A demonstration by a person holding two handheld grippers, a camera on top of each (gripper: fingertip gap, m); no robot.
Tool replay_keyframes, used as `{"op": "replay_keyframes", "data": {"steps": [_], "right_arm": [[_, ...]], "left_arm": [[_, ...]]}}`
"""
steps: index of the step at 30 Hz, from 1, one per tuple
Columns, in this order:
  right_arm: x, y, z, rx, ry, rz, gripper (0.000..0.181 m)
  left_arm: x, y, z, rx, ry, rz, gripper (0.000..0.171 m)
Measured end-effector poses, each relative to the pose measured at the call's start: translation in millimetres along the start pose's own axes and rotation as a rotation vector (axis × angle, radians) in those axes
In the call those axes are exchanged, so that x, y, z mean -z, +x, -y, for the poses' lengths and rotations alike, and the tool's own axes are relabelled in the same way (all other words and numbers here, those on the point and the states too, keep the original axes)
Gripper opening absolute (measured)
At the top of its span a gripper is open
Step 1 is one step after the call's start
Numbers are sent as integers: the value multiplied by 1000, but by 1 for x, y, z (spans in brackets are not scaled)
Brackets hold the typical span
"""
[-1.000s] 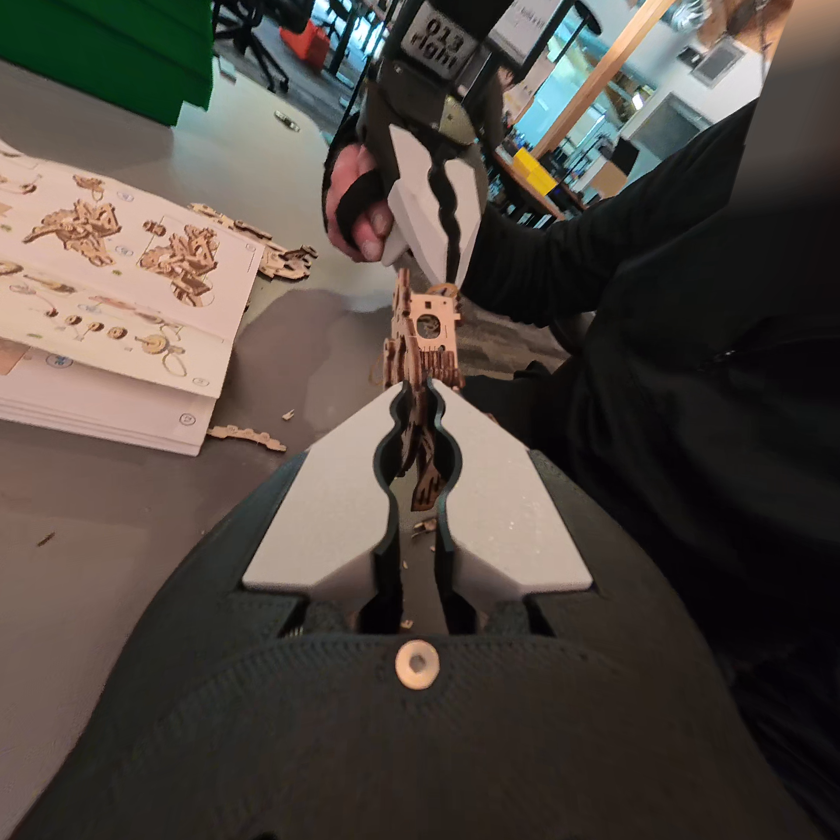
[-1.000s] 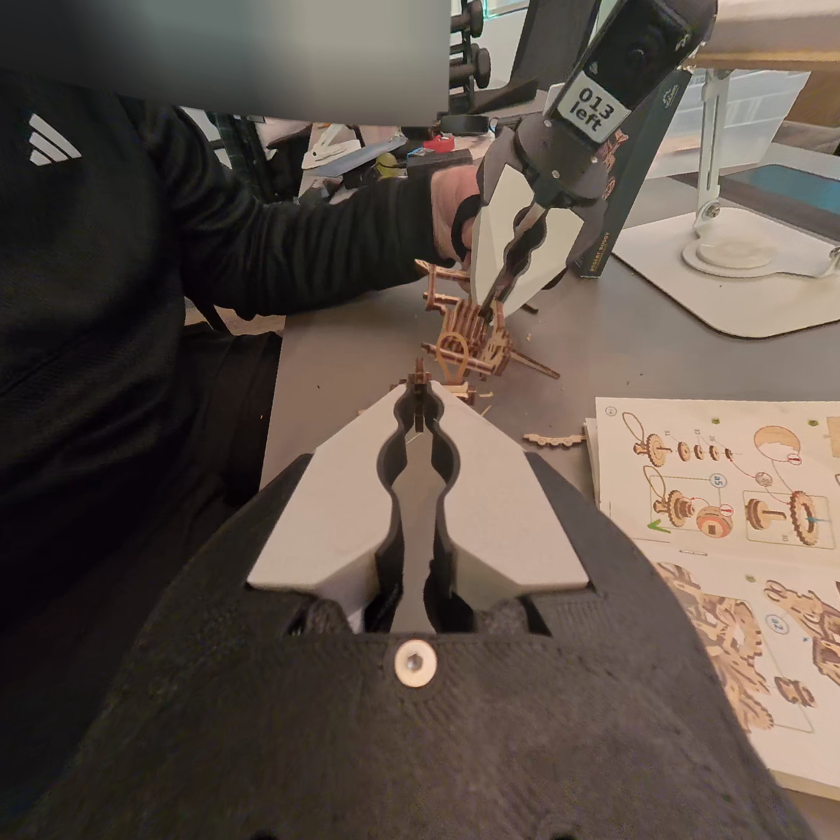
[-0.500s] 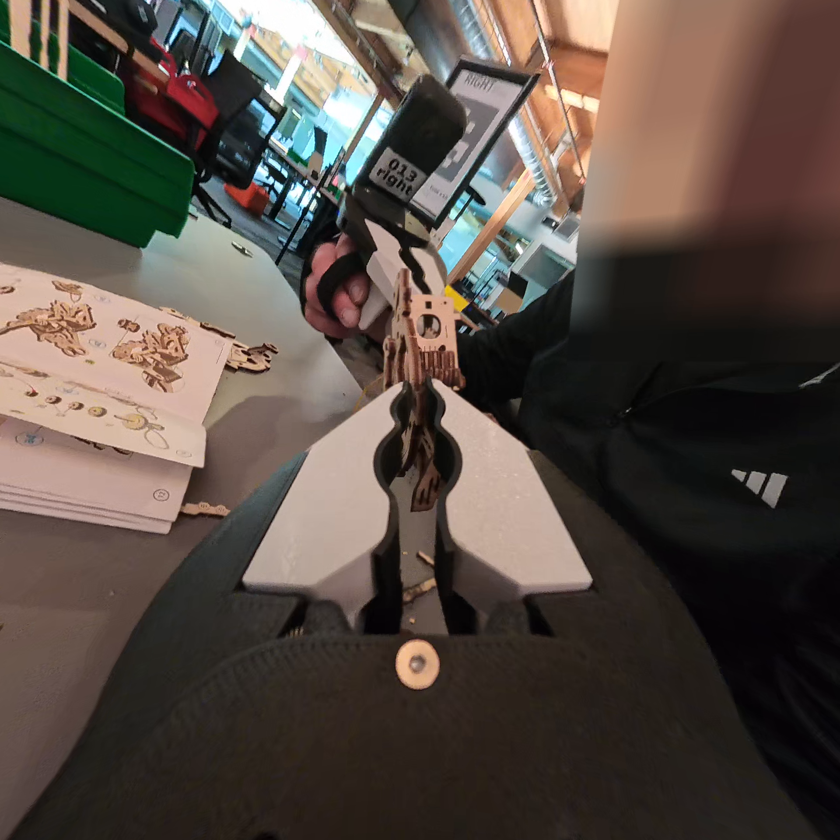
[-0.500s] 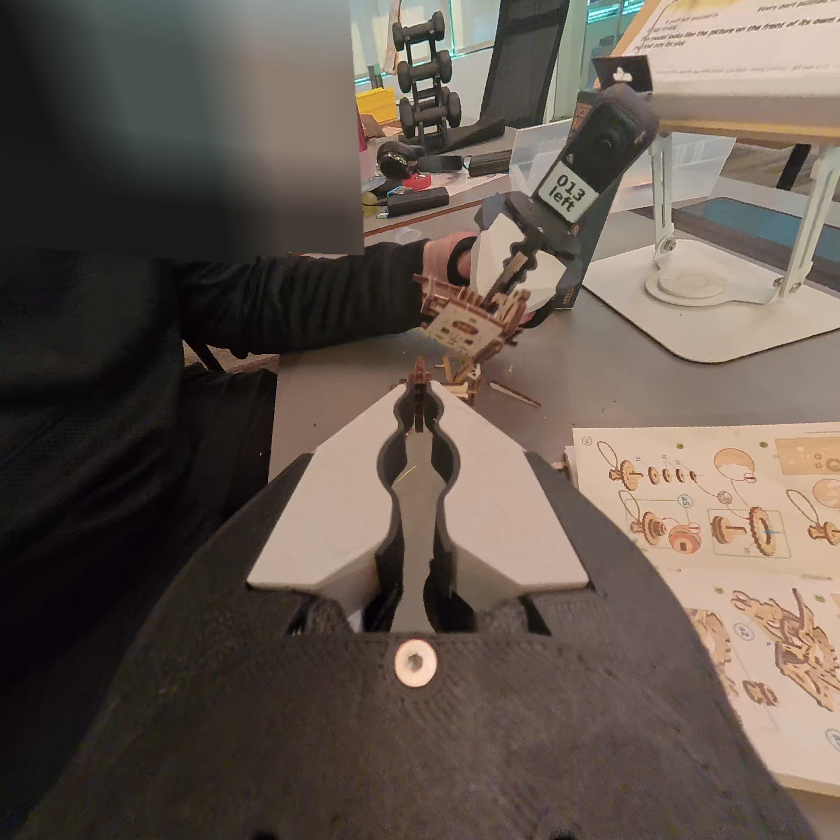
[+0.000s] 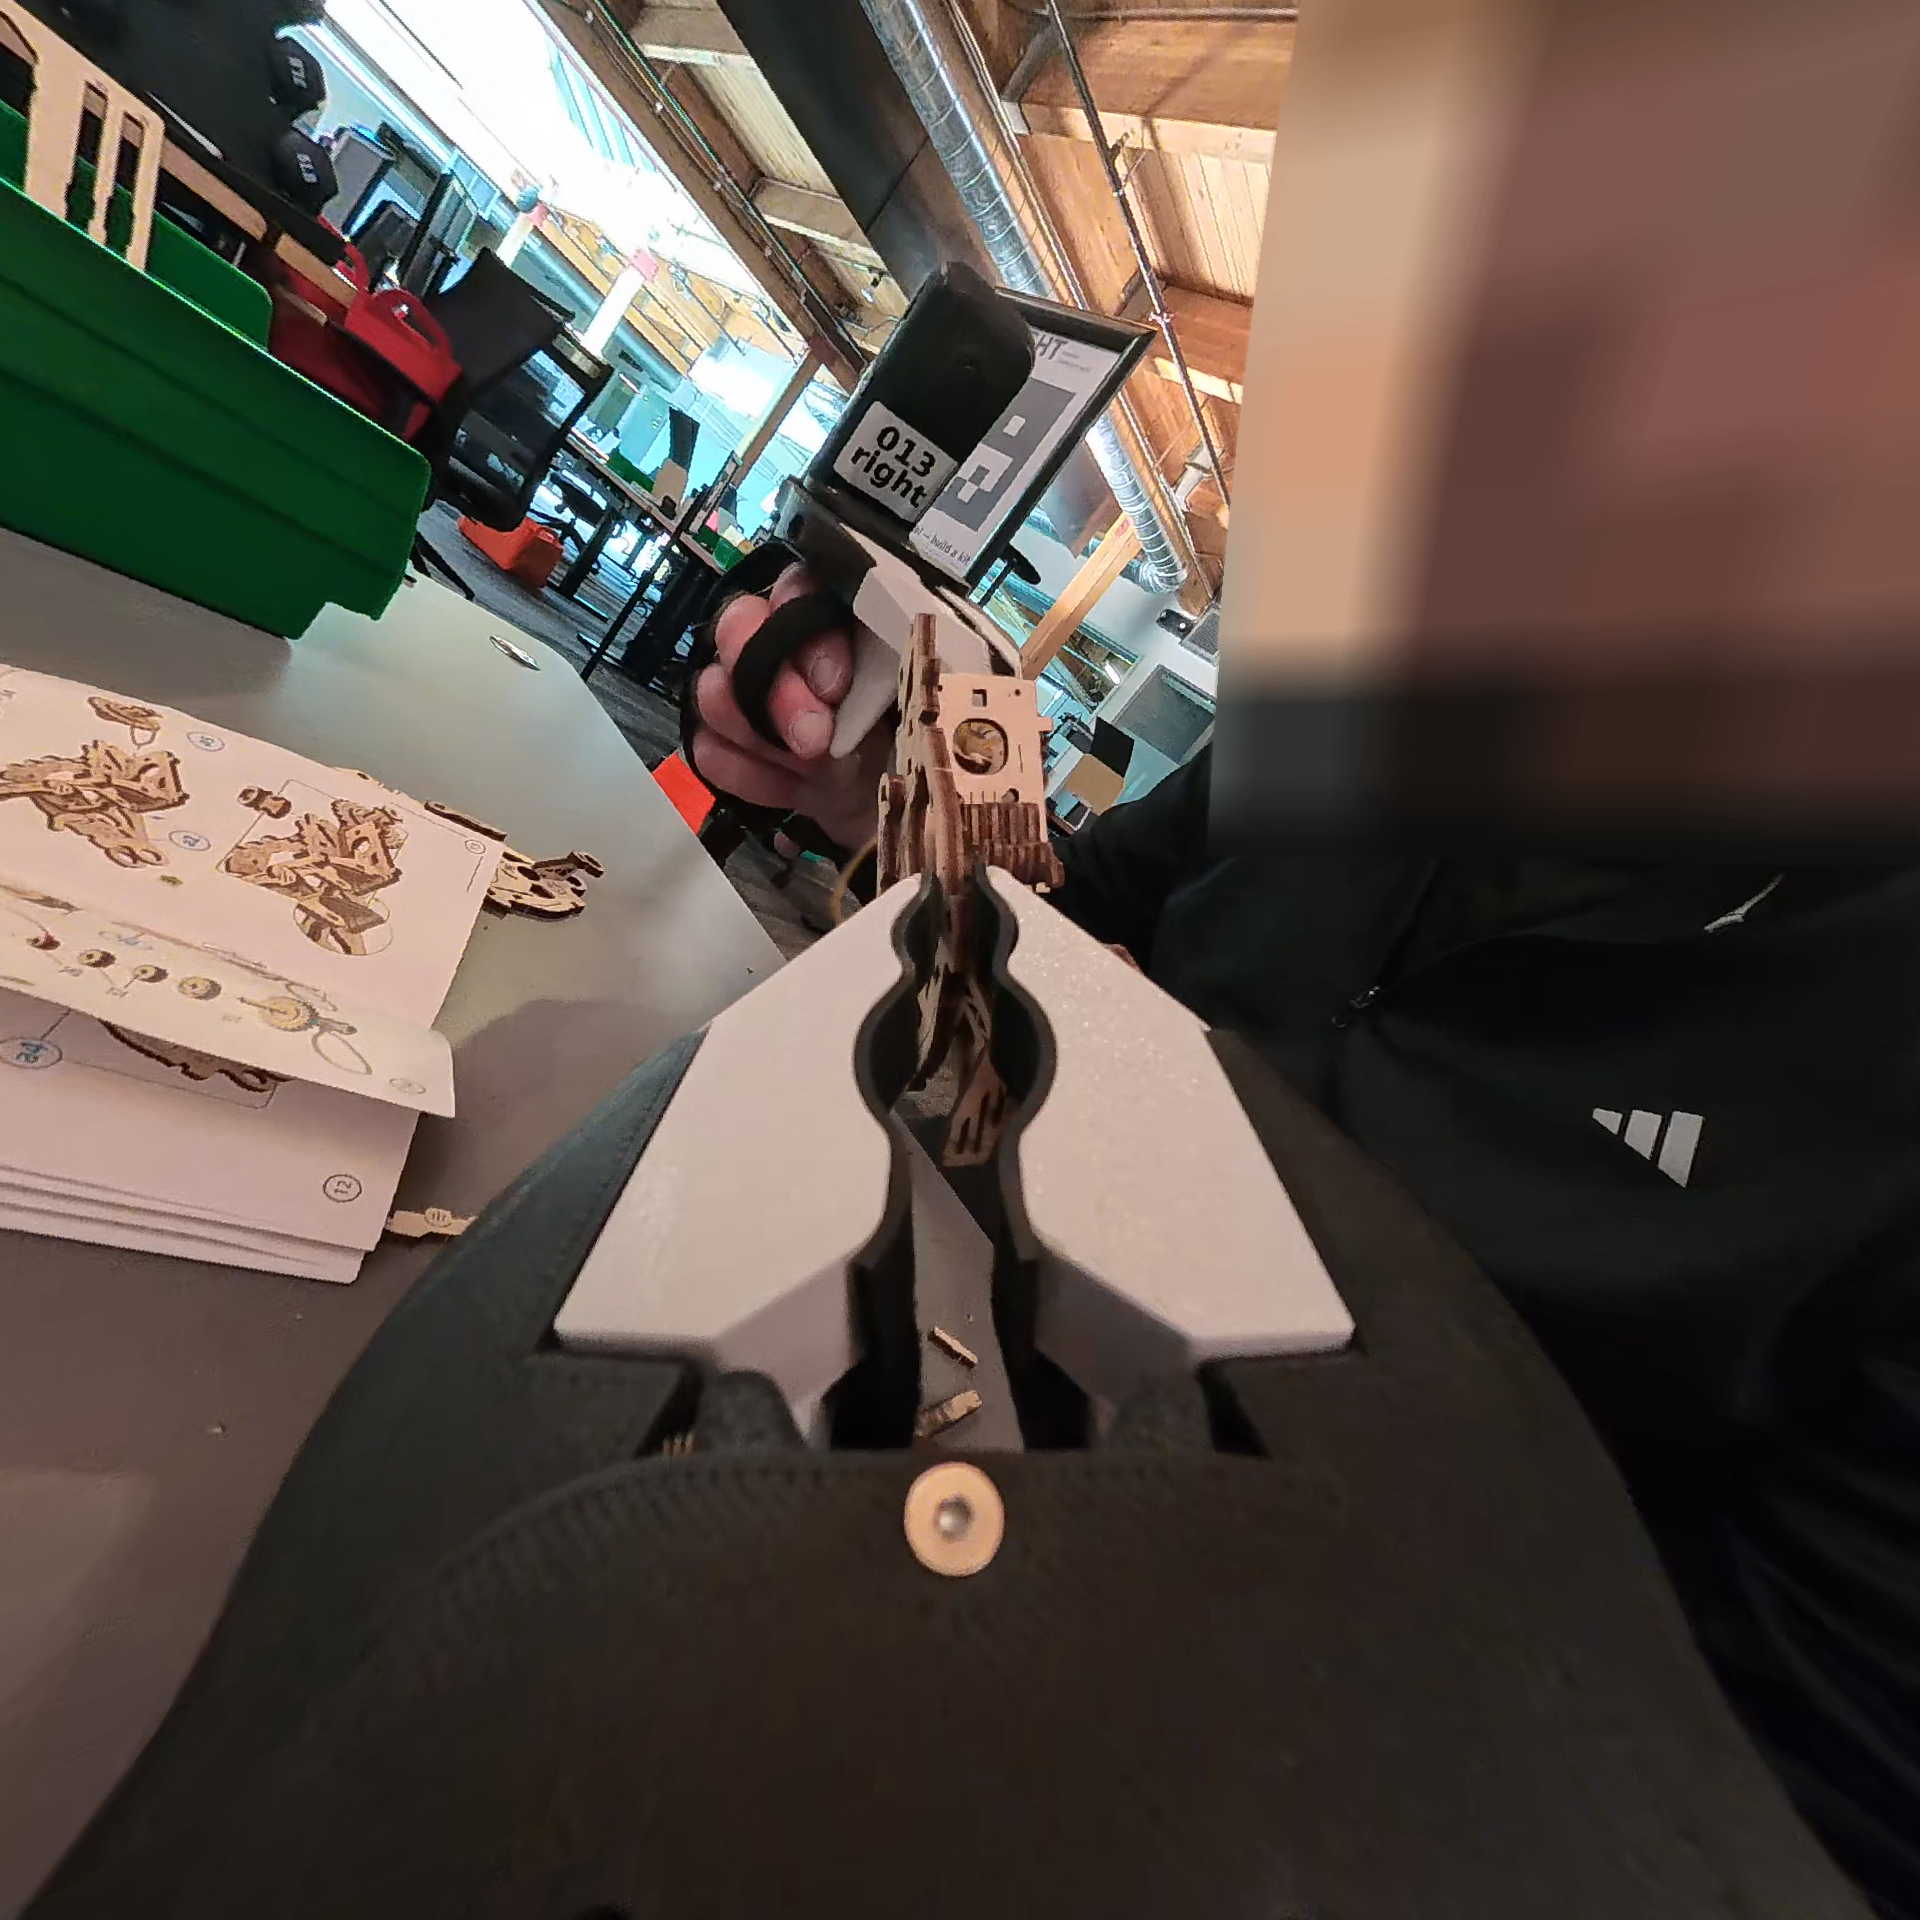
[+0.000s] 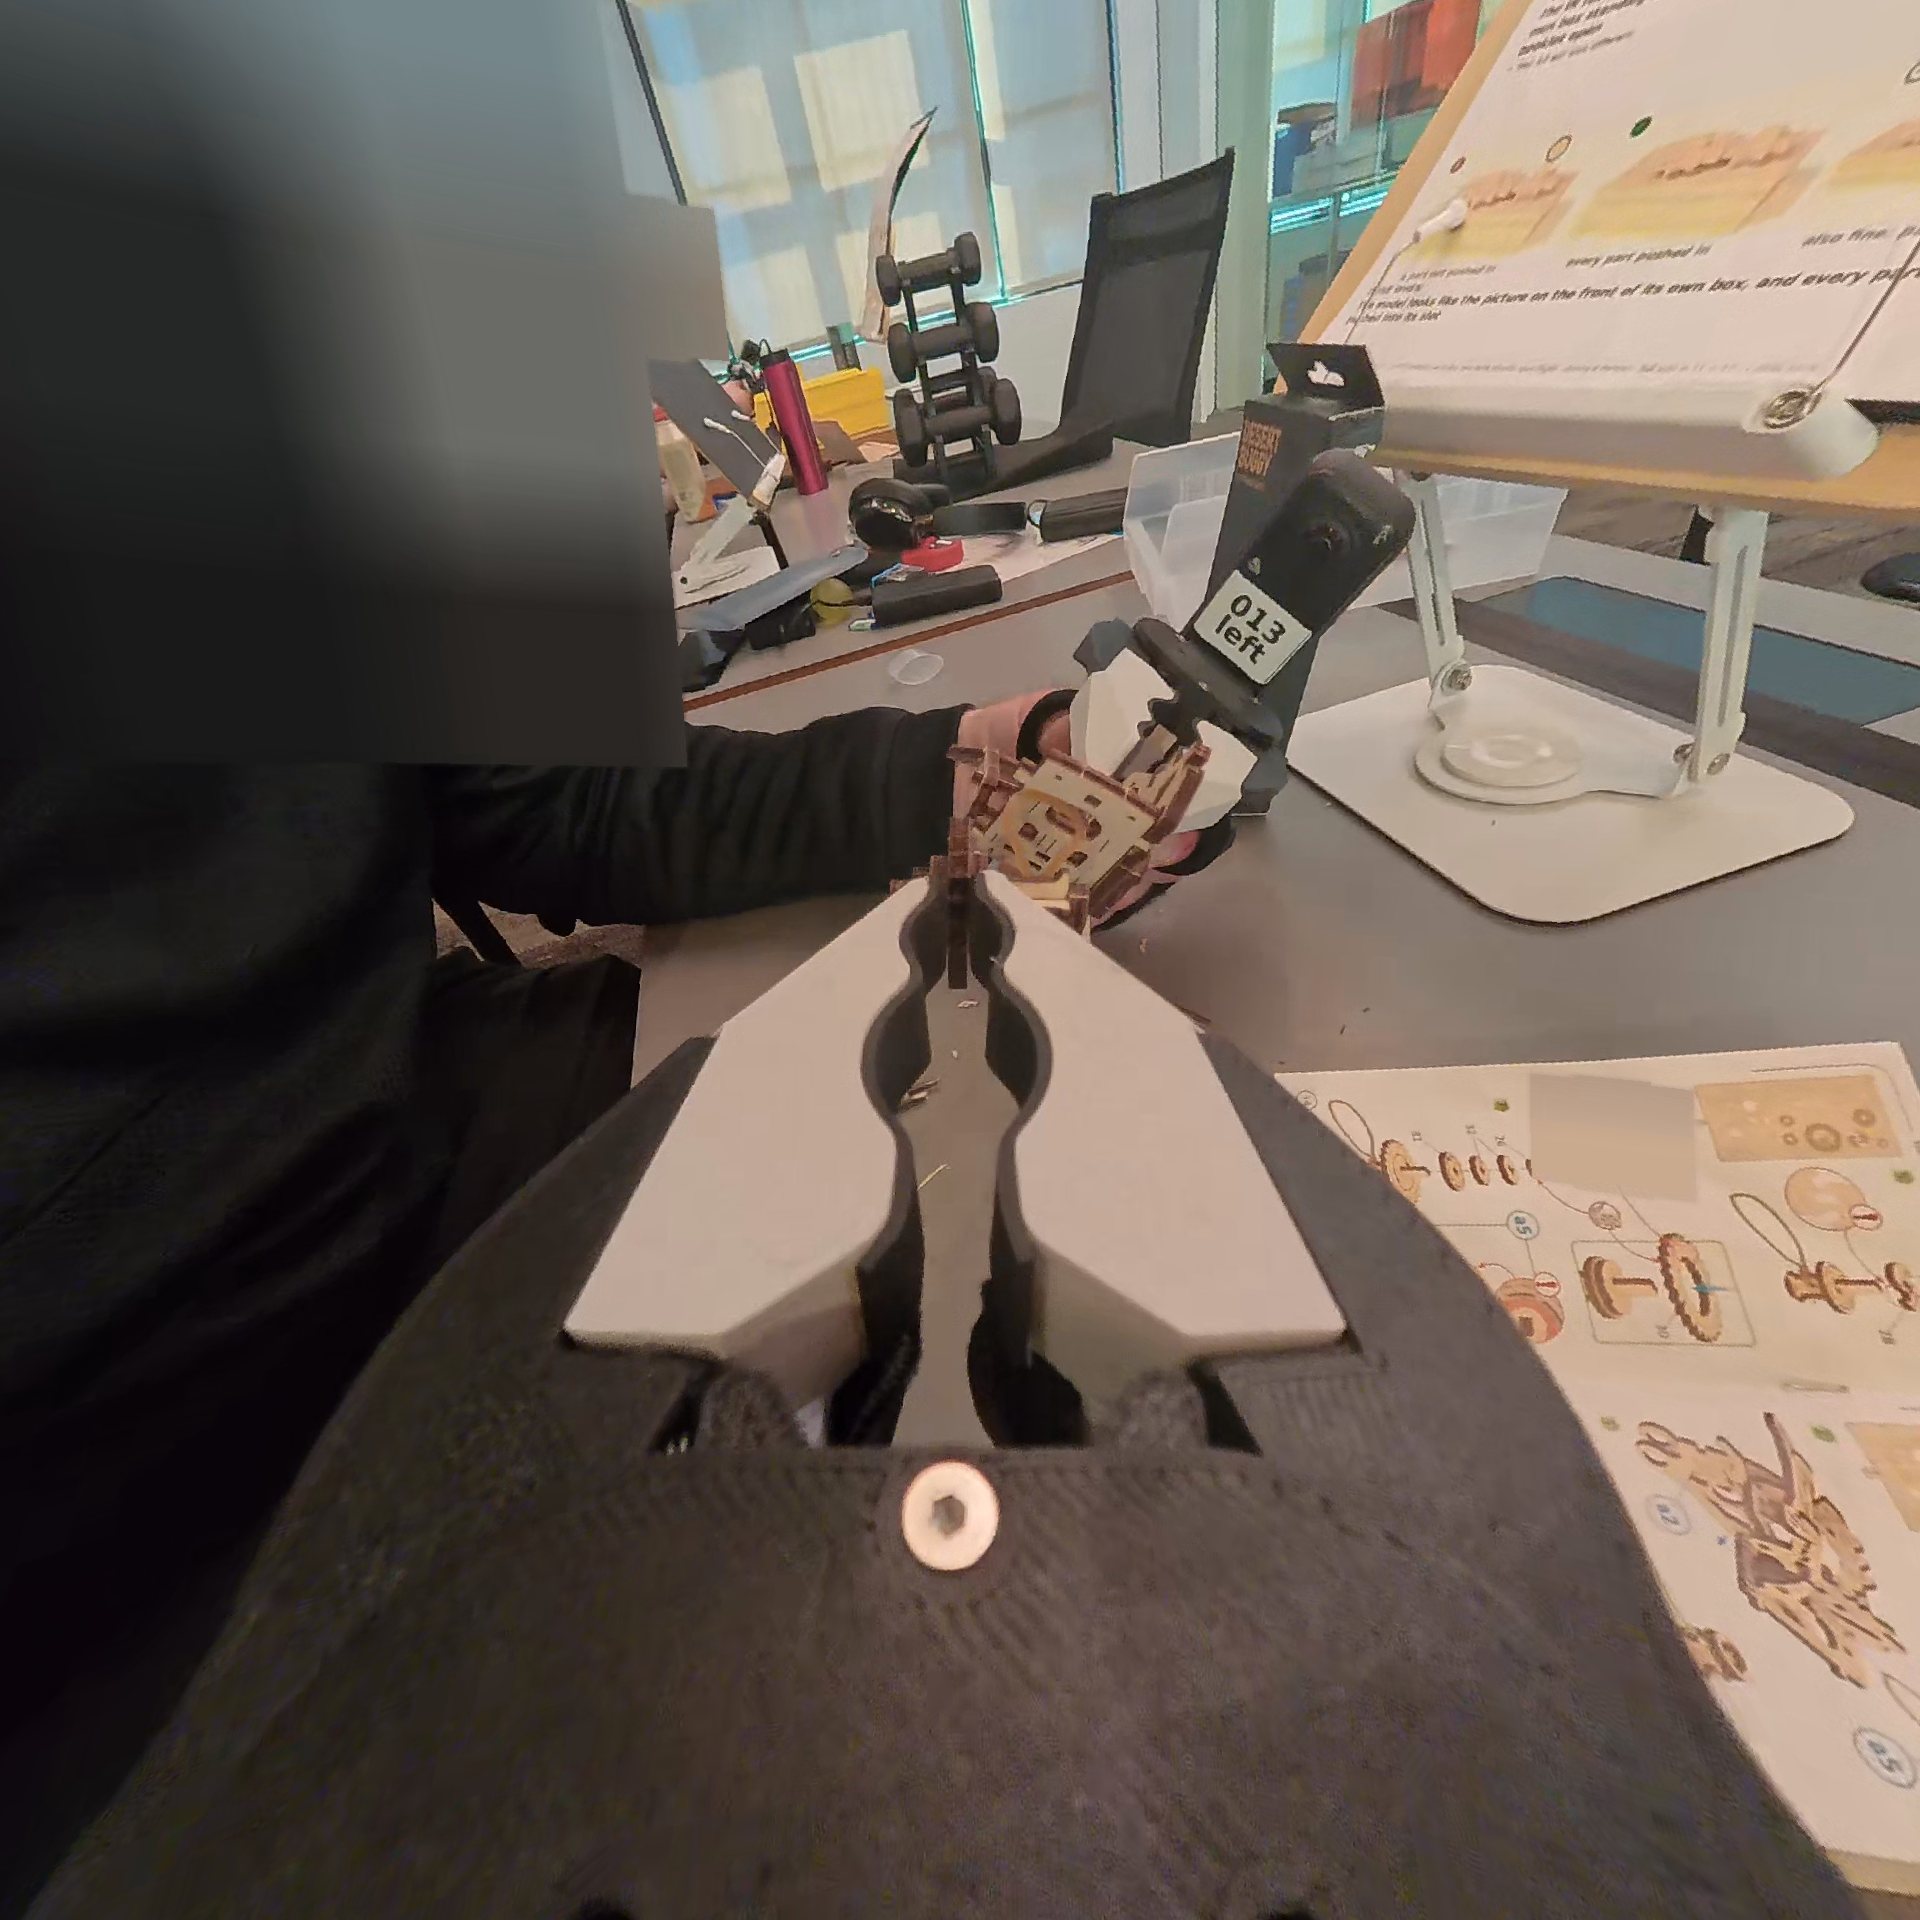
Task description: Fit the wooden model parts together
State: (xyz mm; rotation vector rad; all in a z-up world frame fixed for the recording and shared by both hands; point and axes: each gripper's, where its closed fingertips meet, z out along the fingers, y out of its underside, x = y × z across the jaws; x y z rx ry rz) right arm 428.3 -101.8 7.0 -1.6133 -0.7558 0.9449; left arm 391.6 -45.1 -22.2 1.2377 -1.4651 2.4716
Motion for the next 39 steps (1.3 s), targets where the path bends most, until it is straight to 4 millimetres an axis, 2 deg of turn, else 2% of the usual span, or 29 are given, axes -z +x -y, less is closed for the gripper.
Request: {"op": "replay_keyframes", "data": {"steps": [7, 11, 19, 24, 39], "right_arm": [[2, 3, -10, 4, -42, -30, 0], [3, -6, -21, 18, -67, -10, 0], [19, -11, -41, -10, -84, -7, 0], [24, -10, -44, -13, -74, -7, 0], [25, -4, -47, -54, -39, 7, 0]], "left_arm": [[-1, 0, -2, -3, -11, -1, 3], [-2, -2, -7, -13, -38, 10, 3], [-3, -1, -8, -11, -46, 3, 3], [-4, -4, -13, -6, -68, 15, 3], [-6, -13, -23, 6, -128, 71, 3]]}}
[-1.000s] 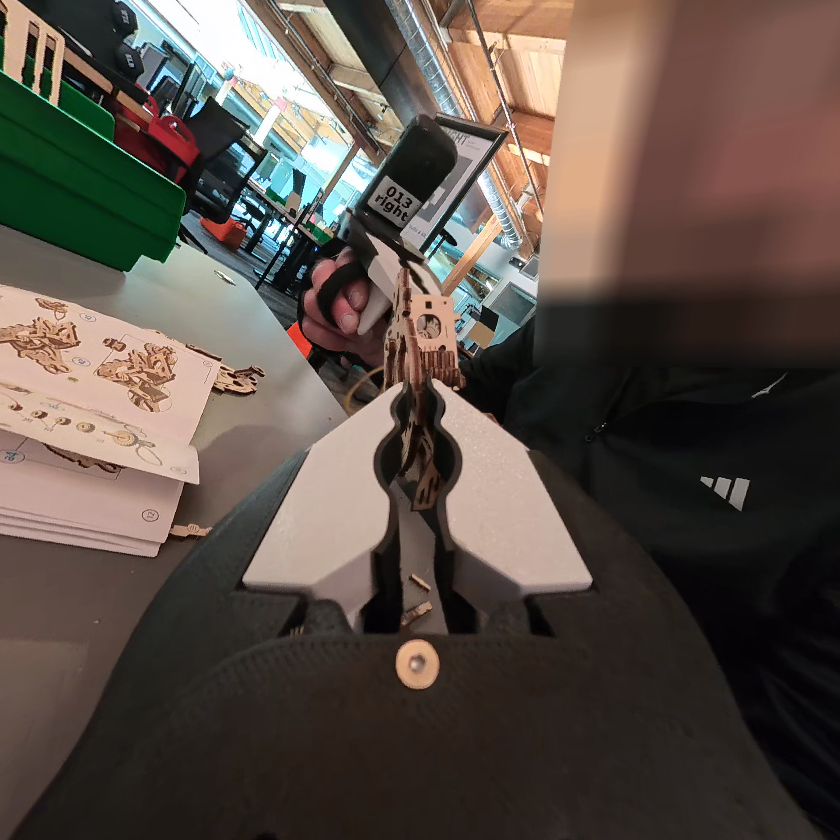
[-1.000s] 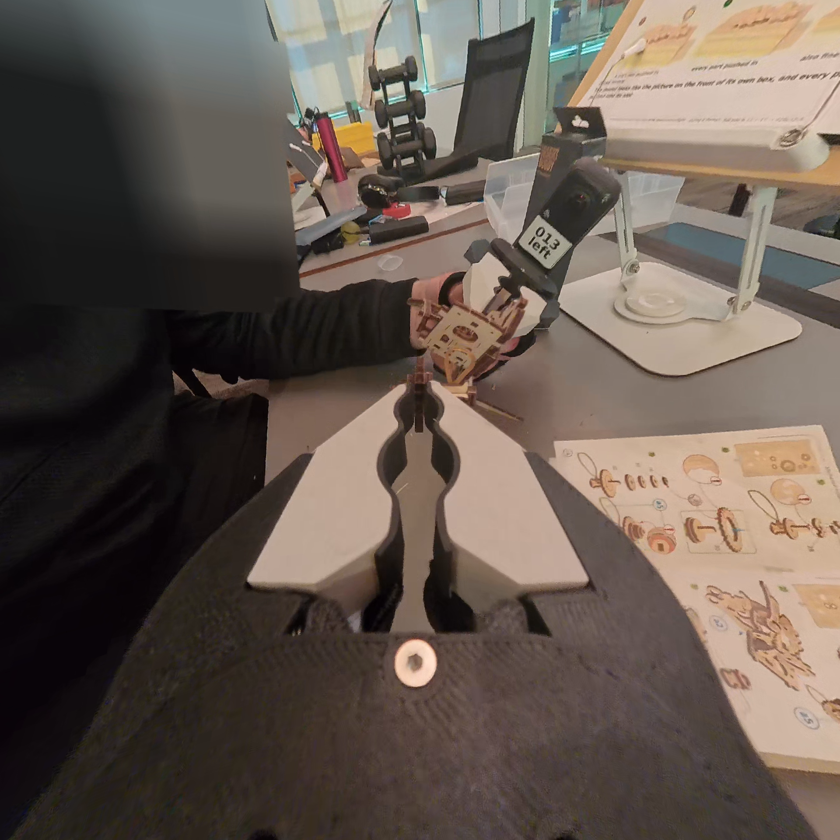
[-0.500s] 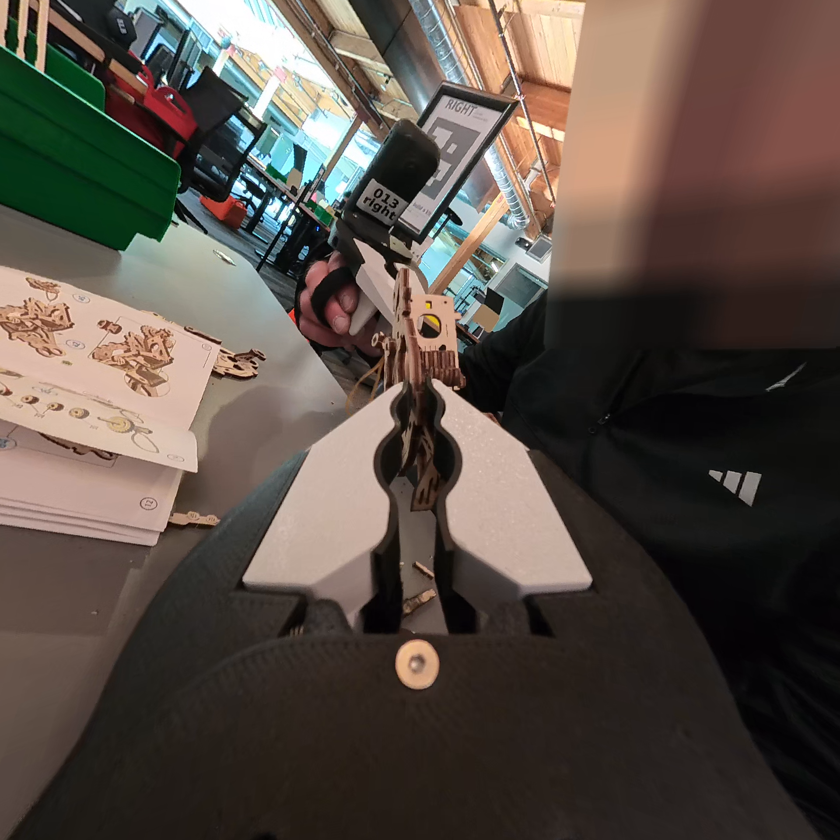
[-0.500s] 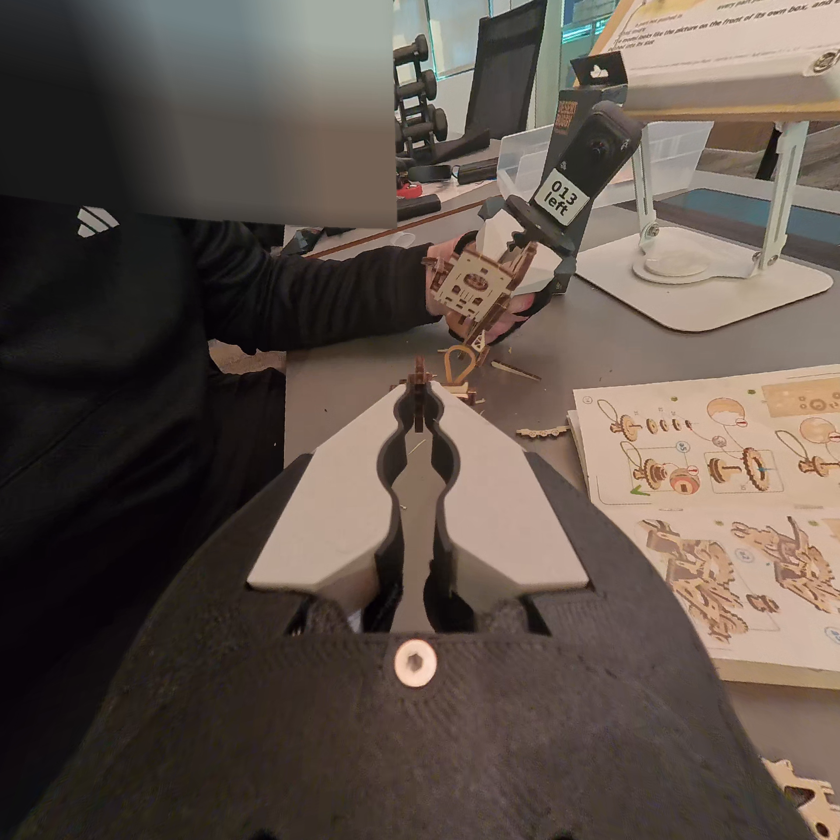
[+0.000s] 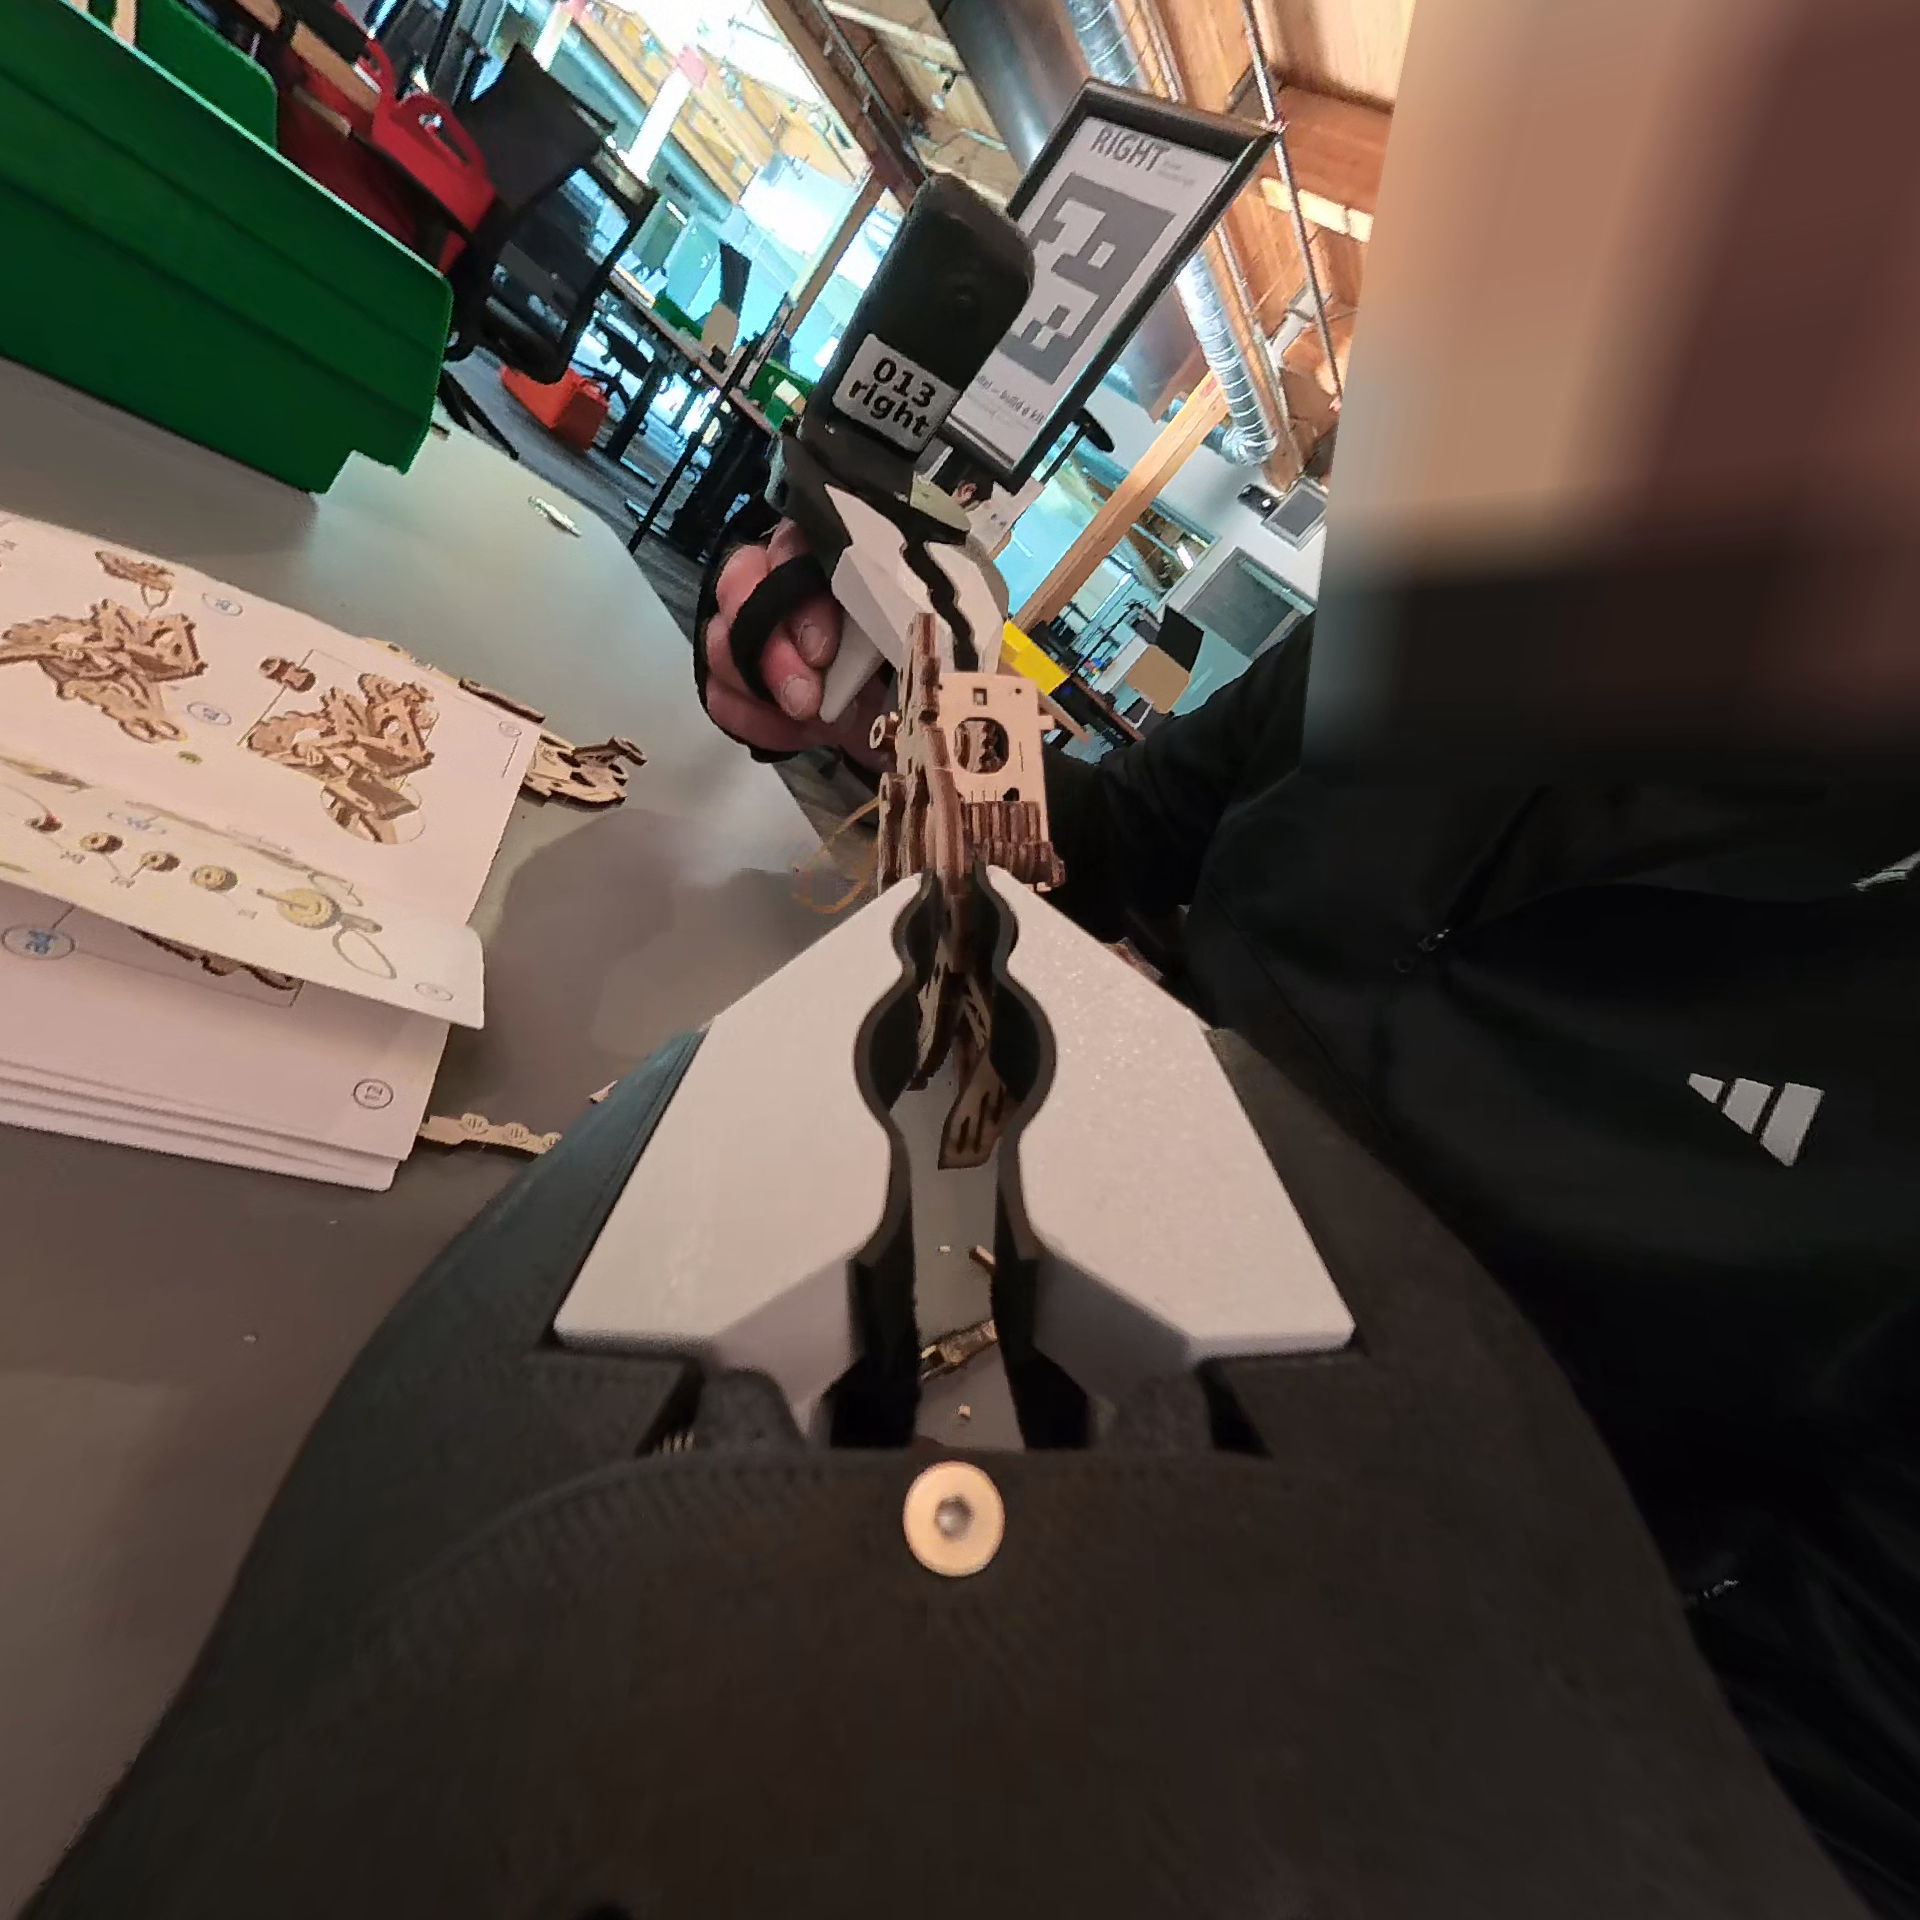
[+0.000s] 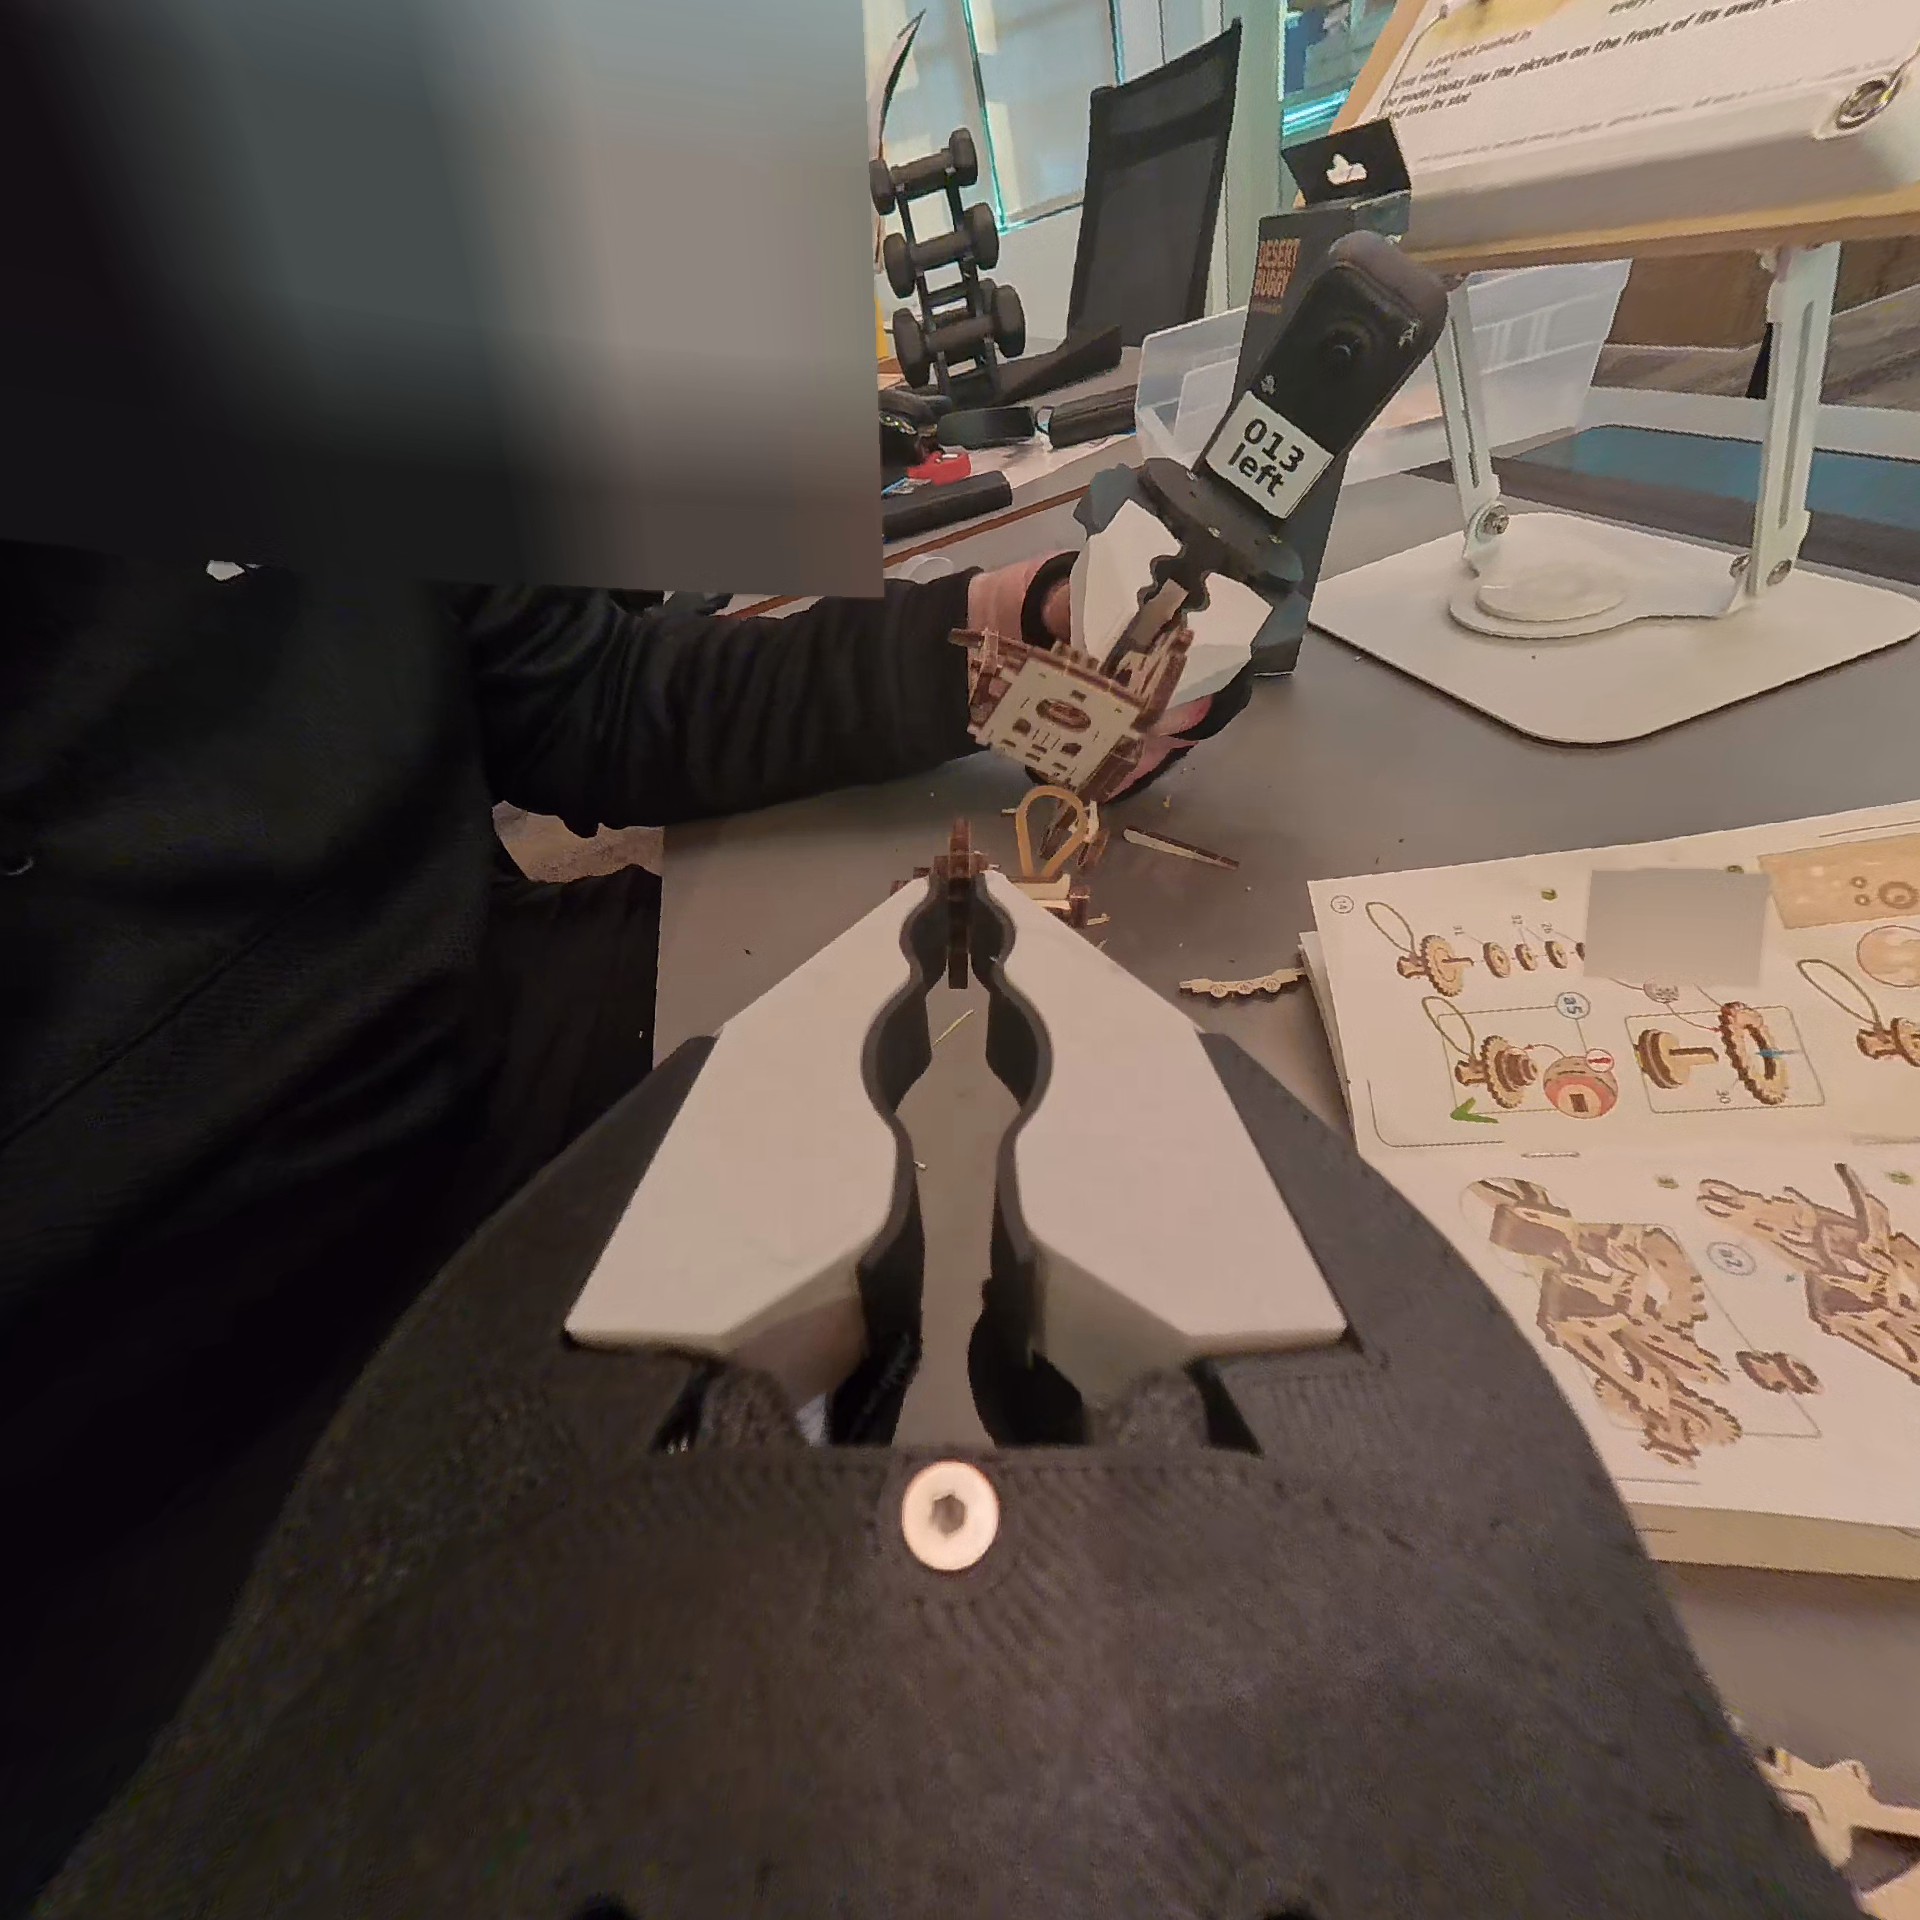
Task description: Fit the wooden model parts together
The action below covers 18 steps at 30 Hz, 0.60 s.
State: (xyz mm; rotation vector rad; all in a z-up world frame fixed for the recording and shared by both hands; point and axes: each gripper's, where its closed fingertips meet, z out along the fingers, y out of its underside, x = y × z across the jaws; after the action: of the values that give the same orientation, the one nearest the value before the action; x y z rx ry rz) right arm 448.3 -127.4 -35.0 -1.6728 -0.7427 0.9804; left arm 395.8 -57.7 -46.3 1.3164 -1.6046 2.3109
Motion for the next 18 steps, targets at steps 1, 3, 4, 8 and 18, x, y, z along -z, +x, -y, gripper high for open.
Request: {"op": "replay_keyframes", "data": {"steps": [1, 3, 4, 8, 18], "right_arm": [[0, 0, 0, -5, 3, 1, 0], [1, 1, 0, -14, 11, 5, 0], [1, 1, 0, -18, 15, 6, 0], [1, 2, 0, -26, 19, 9, 0], [-4, 2, -6, -27, -7, 10, 0]], "left_arm": [[0, -1, -1, 0, -5, 5, 3], [-1, -2, -2, -1, -15, 13, 3], [-2, -2, -3, 0, -19, 15, 3], [-2, -3, -4, 2, -28, 24, 3], [-4, -6, -7, 7, -46, 40, 3]]}}
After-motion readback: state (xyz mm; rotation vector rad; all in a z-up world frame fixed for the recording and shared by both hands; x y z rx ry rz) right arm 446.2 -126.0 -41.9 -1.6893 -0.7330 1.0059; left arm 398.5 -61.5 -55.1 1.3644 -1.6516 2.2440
